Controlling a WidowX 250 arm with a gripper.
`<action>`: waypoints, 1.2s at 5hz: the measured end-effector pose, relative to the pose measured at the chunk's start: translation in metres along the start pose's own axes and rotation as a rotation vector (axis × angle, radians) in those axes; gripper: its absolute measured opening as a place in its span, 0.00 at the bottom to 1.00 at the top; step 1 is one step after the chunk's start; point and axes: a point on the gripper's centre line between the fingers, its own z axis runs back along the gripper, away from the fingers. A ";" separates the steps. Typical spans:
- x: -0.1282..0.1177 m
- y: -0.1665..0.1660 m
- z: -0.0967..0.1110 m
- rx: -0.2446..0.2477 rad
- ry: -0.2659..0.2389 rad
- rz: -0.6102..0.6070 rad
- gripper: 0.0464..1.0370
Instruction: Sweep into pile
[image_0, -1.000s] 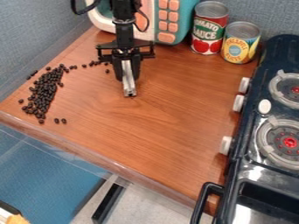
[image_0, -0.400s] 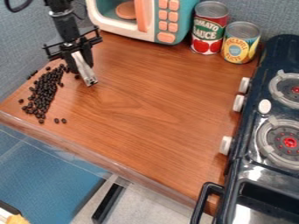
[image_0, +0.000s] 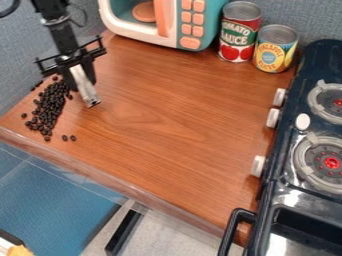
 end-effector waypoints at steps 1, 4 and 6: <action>-0.013 -0.006 0.012 -0.024 -0.005 -0.052 0.32; -0.097 -0.083 0.003 0.090 -0.021 -0.315 0.32; -0.114 -0.108 -0.050 0.251 0.084 -0.403 0.68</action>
